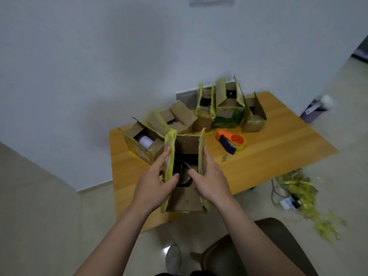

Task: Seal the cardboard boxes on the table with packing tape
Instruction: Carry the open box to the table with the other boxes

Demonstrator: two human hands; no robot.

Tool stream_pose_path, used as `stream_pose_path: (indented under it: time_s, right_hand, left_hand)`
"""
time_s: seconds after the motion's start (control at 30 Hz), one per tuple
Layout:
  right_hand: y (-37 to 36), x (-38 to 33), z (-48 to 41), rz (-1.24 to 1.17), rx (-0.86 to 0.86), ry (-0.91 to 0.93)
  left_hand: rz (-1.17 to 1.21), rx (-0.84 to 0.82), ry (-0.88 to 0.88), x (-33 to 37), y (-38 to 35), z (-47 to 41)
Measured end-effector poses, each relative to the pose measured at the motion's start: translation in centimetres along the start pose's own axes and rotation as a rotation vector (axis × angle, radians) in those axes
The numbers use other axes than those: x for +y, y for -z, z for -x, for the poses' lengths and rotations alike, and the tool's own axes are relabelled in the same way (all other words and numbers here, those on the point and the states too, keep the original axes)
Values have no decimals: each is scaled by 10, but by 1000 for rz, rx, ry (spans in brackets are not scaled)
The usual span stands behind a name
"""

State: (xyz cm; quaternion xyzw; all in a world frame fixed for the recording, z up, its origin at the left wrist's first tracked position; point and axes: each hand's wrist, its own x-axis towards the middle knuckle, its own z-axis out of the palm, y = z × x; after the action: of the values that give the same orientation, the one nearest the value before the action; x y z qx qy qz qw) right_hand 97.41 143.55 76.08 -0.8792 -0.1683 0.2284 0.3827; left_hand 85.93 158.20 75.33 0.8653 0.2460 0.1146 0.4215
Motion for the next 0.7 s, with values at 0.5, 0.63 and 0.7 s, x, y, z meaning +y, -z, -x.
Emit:
stream_pose_path:
  time_s: [0.5,0.63,0.7]
  right_hand:
    - [31,22,-131,101,-21,-88]
    - [30,29,-170,168,-113,-106]
    - [32,35,-194,198,-158,-112]
  left_hand:
    - [-15,-174,80,-1,-54,-138]
    - [3,-197,178,-9,-68,-166]
    - [-1,-200,241,-13,-80,-182]
